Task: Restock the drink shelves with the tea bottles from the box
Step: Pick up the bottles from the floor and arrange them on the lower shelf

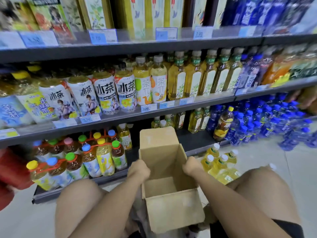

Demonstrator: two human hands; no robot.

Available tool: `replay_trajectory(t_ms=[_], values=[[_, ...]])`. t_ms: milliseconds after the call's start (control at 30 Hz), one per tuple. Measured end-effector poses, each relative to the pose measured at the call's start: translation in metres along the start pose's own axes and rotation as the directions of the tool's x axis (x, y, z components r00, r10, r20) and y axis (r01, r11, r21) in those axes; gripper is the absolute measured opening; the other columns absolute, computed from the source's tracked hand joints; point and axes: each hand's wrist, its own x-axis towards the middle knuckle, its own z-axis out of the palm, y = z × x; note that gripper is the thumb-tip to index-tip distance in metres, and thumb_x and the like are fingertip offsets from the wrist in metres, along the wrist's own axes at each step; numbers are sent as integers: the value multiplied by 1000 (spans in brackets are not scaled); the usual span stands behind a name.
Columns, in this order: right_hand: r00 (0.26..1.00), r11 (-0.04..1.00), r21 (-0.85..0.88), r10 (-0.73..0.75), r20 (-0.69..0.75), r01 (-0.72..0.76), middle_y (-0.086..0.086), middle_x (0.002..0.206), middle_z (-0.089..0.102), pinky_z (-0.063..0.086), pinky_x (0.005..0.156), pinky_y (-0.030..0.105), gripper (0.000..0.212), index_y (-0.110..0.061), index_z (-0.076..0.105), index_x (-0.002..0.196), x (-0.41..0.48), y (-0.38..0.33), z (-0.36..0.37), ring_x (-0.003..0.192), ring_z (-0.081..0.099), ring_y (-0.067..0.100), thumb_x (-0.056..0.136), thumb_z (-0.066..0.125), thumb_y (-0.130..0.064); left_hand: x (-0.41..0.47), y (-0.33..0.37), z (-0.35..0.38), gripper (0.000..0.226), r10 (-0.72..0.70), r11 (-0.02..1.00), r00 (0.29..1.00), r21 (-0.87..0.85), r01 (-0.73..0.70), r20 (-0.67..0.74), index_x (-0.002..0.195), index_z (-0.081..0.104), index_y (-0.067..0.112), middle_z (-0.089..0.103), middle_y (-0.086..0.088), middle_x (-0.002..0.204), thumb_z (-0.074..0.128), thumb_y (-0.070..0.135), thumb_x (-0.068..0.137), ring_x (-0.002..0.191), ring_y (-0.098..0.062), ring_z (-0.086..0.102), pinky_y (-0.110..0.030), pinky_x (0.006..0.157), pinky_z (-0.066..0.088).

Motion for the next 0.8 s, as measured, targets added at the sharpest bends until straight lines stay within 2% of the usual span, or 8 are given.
replay_trajectory(t_ms=[133, 267, 333, 467, 533, 667, 800], values=[[998, 1000, -13, 19, -57, -20, 15, 123, 64, 49, 86, 34, 32, -2, 62, 119, -34, 13, -32, 115, 60, 32, 96, 47, -19, -31, 31, -27, 34, 71, 997, 996, 47, -68, -61, 120, 63, 7, 63, -14, 124, 53, 18, 90, 111, -34, 63, -37, 85, 55], [979, 994, 73, 97, -180, -84, 15, 124, 62, 49, 89, 35, 32, -3, 57, 121, -59, 33, -77, 116, 59, 33, 93, 49, -16, -59, 71, -44, 29, 174, 985, 975, 40, -170, -135, 114, 66, 11, 66, -10, 114, 52, 13, 89, 103, -31, 65, -32, 73, 51], [963, 989, 103, 130, -234, -108, 15, 123, 62, 48, 87, 35, 32, -3, 57, 122, -66, 42, -104, 116, 59, 33, 93, 49, -14, -71, 94, -52, 30, 219, 976, 960, 43, -214, -174, 113, 67, 11, 66, -10, 115, 50, 11, 89, 103, -31, 64, -33, 74, 51], [926, 978, 152, 185, -328, -142, 15, 116, 64, 47, 81, 33, 22, -5, 59, 107, -83, 65, -161, 112, 61, 33, 91, 51, -19, -91, 145, -76, 29, 319, 942, 913, -17, -334, -255, 116, 63, 11, 64, -11, 116, 46, 15, 92, 109, -33, 62, -34, 73, 49], [900, 974, 177, 198, -387, -138, 15, 107, 63, 44, 76, 31, 12, -8, 54, 97, -93, 77, -190, 110, 61, 33, 91, 50, -18, -96, 173, -87, 30, 402, 903, 872, -36, -428, -280, 117, 60, 9, 64, -13, 114, 45, 22, 95, 108, -34, 61, -36, 74, 51], [818, 949, 277, 277, -504, -150, 16, 107, 63, 47, 76, 34, 13, -7, 54, 96, -118, 105, -244, 100, 61, 34, 88, 51, -17, -115, 230, -103, 32, 565, 786, 762, -76, -614, -315, 117, 56, 9, 64, -16, 112, 40, 31, 100, 100, -35, 62, -36, 74, 49], [700, 924, 352, 349, -622, -149, 20, 110, 62, 40, 74, 33, 11, -7, 51, 94, -145, 142, -283, 107, 58, 38, 87, 51, -14, -143, 286, -102, 40, 673, 667, 651, -91, -739, -351, 131, 51, 8, 63, -16, 117, 36, 33, 104, 106, -32, 60, -33, 75, 43]])
